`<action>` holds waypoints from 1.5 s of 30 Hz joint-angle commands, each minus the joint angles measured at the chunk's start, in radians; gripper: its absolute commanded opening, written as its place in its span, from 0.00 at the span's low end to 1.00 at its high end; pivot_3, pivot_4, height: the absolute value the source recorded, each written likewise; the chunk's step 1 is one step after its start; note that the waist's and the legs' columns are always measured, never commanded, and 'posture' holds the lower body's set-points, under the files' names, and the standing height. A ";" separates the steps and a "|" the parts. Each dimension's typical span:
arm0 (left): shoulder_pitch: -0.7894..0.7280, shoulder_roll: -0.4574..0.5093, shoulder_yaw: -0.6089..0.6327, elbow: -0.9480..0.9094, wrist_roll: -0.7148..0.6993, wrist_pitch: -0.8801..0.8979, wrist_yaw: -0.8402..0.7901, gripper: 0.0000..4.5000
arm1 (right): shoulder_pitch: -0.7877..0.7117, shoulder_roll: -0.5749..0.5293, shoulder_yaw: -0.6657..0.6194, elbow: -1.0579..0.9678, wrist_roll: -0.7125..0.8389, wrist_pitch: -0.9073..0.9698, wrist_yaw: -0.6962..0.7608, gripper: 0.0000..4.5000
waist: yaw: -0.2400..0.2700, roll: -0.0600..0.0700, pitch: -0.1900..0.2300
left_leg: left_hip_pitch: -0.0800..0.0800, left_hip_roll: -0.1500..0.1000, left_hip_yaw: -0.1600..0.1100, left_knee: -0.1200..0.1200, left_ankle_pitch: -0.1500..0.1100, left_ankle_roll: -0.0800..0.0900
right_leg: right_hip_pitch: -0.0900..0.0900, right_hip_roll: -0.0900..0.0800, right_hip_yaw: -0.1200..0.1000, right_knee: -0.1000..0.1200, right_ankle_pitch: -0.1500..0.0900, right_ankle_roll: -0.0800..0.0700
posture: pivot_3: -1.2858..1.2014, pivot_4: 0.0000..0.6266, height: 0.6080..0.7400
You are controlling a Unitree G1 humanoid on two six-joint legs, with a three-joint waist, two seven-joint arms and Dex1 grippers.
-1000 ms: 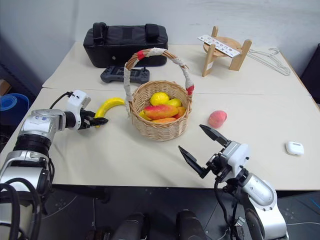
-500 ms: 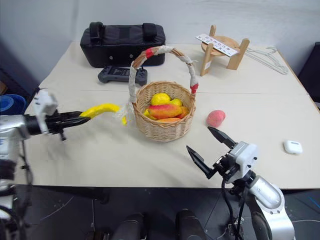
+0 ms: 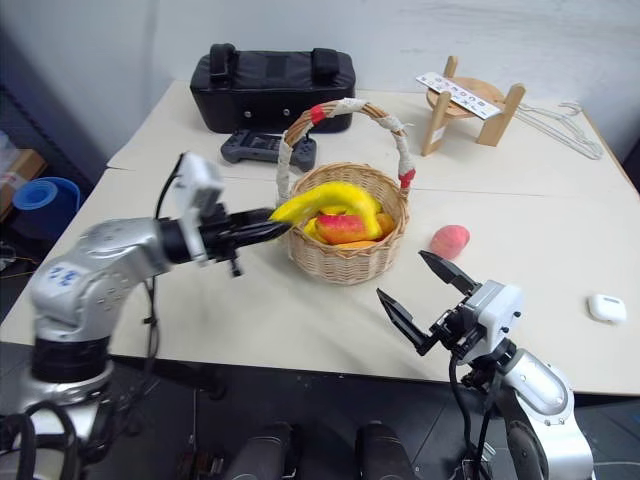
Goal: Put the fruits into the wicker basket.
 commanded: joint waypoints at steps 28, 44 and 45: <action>0.203 0.459 0.130 0.184 -0.089 -0.487 -0.848 0.96 | 0.302 -0.040 -0.479 0.320 0.024 -0.194 0.163 1.00 | 0.000 0.002 0.002 | 0.005 0.001 -0.002 -0.001 -0.004 -0.002 | 0.005 0.002 0.003 -0.006 -0.001 -0.002 | 0.52 0.24 1.00; 0.298 0.444 0.174 0.211 -0.118 -0.526 -0.862 0.99 | -0.389 -0.262 -0.172 0.437 -0.051 0.350 -0.068 1.00 | -0.027 0.006 0.005 | 0.005 0.001 -0.002 -0.005 -0.004 -0.002 | -0.001 -0.001 0.002 -0.001 -0.002 -0.004 | 0.52 0.24 1.00; 0.300 0.439 0.170 0.204 -0.127 -0.509 -0.858 0.99 | -0.448 -0.264 -0.140 0.475 -0.056 0.369 -0.049 1.00 | -0.026 0.006 0.005 | 0.004 0.001 -0.002 -0.005 -0.004 -0.002 | -0.001 0.000 0.002 -0.001 -0.002 -0.004 | 0.52 0.24 1.00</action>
